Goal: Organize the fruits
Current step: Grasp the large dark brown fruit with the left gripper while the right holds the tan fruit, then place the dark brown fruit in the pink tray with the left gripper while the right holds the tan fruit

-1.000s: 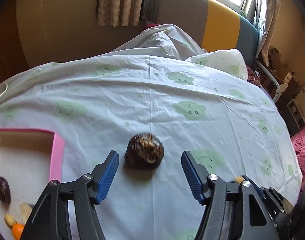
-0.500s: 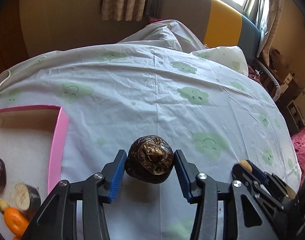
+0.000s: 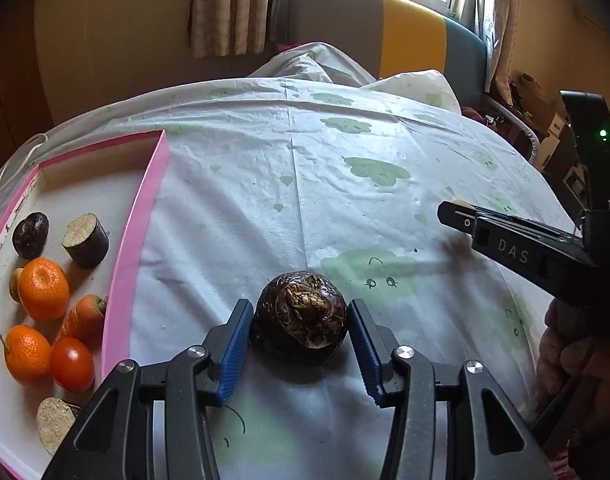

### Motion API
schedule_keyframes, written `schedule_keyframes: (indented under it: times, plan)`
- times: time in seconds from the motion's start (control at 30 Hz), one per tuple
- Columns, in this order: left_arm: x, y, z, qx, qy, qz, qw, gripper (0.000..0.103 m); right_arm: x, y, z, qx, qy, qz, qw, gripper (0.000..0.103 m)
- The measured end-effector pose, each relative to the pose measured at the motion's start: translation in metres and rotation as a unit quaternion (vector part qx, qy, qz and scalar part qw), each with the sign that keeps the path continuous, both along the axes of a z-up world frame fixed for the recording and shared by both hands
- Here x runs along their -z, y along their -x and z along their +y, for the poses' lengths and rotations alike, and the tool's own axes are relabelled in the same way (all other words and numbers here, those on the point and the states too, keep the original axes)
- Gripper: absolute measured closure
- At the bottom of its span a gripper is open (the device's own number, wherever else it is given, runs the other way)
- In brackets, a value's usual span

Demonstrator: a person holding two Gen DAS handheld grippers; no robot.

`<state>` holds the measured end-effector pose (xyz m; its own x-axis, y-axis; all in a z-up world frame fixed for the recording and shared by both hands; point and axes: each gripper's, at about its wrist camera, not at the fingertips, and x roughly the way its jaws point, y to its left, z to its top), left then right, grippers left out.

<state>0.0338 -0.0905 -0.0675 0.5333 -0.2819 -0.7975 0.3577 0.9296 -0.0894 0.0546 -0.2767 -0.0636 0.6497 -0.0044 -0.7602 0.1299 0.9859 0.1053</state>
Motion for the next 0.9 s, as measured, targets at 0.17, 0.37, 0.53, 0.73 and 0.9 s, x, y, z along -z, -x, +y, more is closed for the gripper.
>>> schedule_keyframes:
  times: [0.17,0.37,0.53,0.73,0.9]
  plan:
    - [0.002,-0.004,0.003,-0.003,0.014,0.003,0.9999,0.053,0.01,0.021,0.011,0.0,0.02,0.0,1.0,0.077]
    - [0.002,-0.002,0.004,-0.001,0.019,-0.002,0.9998,0.053,0.011,0.023,0.012,0.0,0.028,-0.007,1.0,0.077]
    - [0.001,0.0,0.006,-0.001,0.019,0.0,0.9998,0.054,0.012,0.023,0.013,0.0,0.03,-0.007,1.0,0.077]
    - [-0.008,0.003,0.01,-0.006,0.024,-0.005,0.9997,0.054,0.013,0.022,0.015,0.0,0.039,-0.006,0.999,0.077]
    - [-0.023,0.007,0.017,-0.009,0.03,-0.013,0.9994,0.054,0.013,0.022,0.016,0.0,0.041,-0.007,0.999,0.077]
